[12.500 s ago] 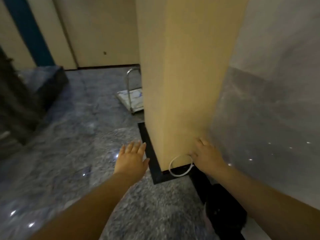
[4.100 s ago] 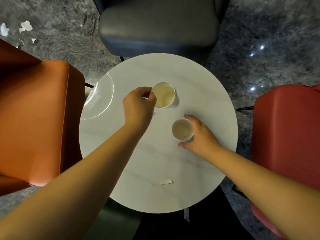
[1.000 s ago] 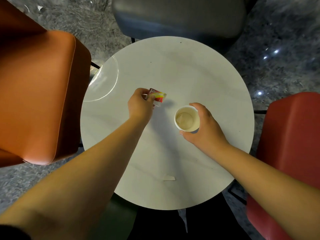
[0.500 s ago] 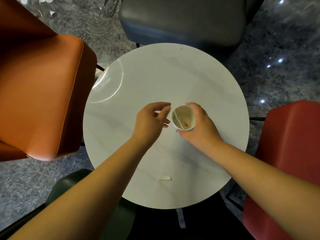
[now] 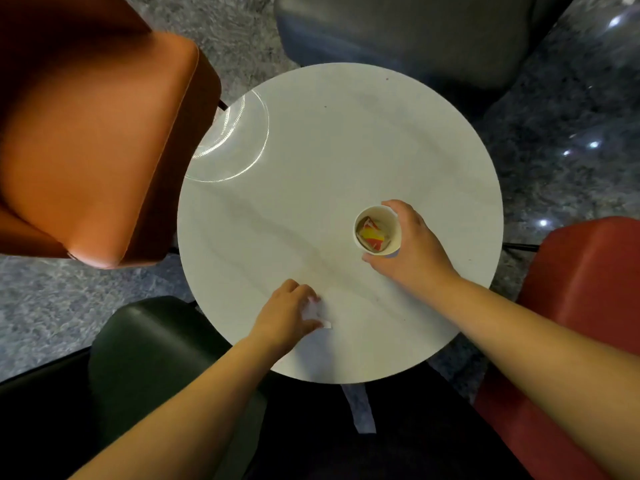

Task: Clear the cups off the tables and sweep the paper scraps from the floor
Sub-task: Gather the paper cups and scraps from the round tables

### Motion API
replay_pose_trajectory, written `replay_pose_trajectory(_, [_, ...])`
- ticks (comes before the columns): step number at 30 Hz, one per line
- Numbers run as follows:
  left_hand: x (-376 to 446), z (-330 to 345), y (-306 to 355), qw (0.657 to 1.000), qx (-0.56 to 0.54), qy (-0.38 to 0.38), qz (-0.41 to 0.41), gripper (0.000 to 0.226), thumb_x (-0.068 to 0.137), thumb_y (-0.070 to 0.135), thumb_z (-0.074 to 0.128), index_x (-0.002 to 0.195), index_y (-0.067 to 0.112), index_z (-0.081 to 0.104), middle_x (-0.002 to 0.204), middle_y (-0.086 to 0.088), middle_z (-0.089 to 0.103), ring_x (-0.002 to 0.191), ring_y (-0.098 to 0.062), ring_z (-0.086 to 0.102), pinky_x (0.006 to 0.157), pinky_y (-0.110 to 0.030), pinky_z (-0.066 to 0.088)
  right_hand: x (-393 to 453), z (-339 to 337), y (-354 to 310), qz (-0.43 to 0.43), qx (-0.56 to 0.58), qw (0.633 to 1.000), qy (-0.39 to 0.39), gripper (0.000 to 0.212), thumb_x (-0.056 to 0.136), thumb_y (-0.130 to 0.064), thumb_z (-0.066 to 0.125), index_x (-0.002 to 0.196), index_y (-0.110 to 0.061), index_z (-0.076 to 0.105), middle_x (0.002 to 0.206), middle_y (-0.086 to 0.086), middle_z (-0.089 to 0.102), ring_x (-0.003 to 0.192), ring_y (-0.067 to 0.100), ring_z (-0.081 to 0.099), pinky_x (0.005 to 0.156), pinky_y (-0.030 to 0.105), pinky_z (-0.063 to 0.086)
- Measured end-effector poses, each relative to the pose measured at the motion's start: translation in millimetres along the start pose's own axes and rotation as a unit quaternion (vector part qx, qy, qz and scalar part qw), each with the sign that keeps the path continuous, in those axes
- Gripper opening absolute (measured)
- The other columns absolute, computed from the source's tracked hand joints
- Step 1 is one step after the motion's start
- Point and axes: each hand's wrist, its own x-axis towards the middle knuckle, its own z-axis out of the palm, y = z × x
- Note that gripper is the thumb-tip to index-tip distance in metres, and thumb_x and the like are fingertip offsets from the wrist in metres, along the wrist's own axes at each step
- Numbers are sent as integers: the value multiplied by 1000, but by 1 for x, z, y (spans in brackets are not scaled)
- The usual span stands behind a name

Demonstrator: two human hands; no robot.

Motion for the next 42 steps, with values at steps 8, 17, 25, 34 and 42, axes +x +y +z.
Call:
replay_pose_trajectory(8, [-10, 34, -1, 996, 4, 90, 6, 34, 82, 32, 76, 106, 11, 62, 110, -6, 54, 99, -26, 52, 82, -33, 45, -16, -2, 18, -15, -21, 999, -23, 84, 66, -30, 86, 135, -31, 36, 136, -6, 44, 119, 15, 48, 86, 22, 37])
replay_pose_trajectory(17, [-8, 41, 6, 986, -68, 140, -59, 16, 88, 28, 70, 86, 22, 55, 85, 6, 58, 81, -19, 58, 67, -26, 44, -26, 1, 25, -30, -36, 998, -34, 85, 66, -32, 86, 134, -33, 35, 135, -5, 45, 118, 17, 48, 85, 23, 38])
replay_pose_trajectory(25, [-16, 1, 81, 919, -228, 319, -38, 13, 89, 29, 70, 83, 30, 58, 81, 14, 60, 75, -4, 59, 61, -12, 45, -33, -8, 24, -41, -48, 997, -39, 82, 68, -33, 83, 134, -32, 34, 132, -4, 44, 114, 18, 50, 83, 24, 42])
replay_pose_trajectory(34, [-28, -26, 148, 917, -159, 356, 82, 10, 90, 19, 68, 100, 18, 72, 95, 12, 59, 73, 2, 55, 68, -5, 42, -43, -35, 21, -68, -57, 996, -8, 78, 66, -35, 81, 128, -30, 35, 128, -5, 43, 111, 18, 51, 84, 27, 47])
replay_pose_trajectory(42, [-40, -45, 154, 965, 2, 263, -1, 34, 96, 32, 56, 130, 23, 58, 130, 1, 55, 114, -18, 55, 92, -31, 46, -65, -86, 18, -40, -39, 997, 45, 81, 66, -31, 81, 132, -23, 36, 132, 1, 44, 116, 21, 49, 86, 25, 42])
